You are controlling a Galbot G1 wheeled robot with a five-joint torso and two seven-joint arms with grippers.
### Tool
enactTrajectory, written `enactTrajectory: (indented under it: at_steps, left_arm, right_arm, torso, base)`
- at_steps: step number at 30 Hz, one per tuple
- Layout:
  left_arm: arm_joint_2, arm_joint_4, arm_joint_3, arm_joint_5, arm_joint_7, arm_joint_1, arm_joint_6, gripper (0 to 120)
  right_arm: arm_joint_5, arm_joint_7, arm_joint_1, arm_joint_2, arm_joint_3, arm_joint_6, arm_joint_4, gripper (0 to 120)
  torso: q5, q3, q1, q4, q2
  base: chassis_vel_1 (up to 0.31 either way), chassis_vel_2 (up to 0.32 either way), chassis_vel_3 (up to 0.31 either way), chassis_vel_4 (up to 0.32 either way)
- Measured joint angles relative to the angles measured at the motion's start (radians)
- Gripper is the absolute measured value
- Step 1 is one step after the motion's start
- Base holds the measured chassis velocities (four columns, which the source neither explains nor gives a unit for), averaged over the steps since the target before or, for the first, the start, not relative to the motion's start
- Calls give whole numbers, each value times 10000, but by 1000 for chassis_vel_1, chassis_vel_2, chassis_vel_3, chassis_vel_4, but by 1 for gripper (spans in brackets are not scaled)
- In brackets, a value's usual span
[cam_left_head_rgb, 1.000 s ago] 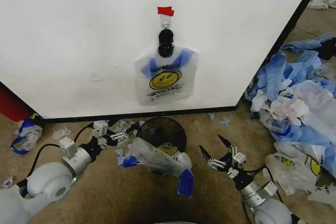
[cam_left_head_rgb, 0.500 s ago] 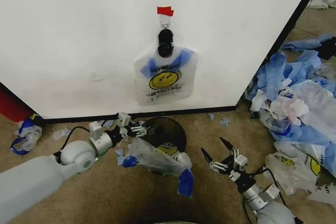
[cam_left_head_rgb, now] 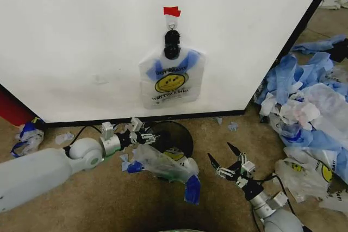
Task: Pick up the garbage bag from the wall and place it over the trash bin.
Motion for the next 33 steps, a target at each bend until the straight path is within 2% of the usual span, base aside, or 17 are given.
enactTrajectory:
  at_steps: [5, 15, 24, 29, 33]
  left_arm:
    - [-66, 456, 353, 41, 317, -251, -41, 64]
    - [-384, 1635, 353, 77, 858, -267, -166, 61]
    - [-633, 1473, 810, -102, 700, -666, -45, 52]
    - [-942, 1324, 1476, -336, 572, -1174, 13, 47]
    - [-1139, 1369, 2404, -540, 577, -1882, 37, 45]
  right_arm:
    - [-2, 0, -58, -12, 69, 17, 29, 97]
    - [-6, 62, 31, -37, -9, -23, 84, 97]
    - [3, 63, 143, 2, -39, -27, -6, 97]
    - [13, 68, 147, 25, -23, -35, 9, 97]
    - [15, 49, 71, 36, 30, 21, -20, 97]
  torso:
    - [0, 0, 0, 1, 0]
    - [0, 0, 0, 1, 0]
    - [-1, 0, 0, 0, 0]
    - [-3, -1, 0, 2, 0]
    - [2, -1, 0, -2, 0]
  base:
    - [0, 0, 0, 0]
    - [0, 0, 0, 0]
    - [0, 0, 0, 0]
    - [0, 0, 0, 0]
    - [0, 0, 0, 0]
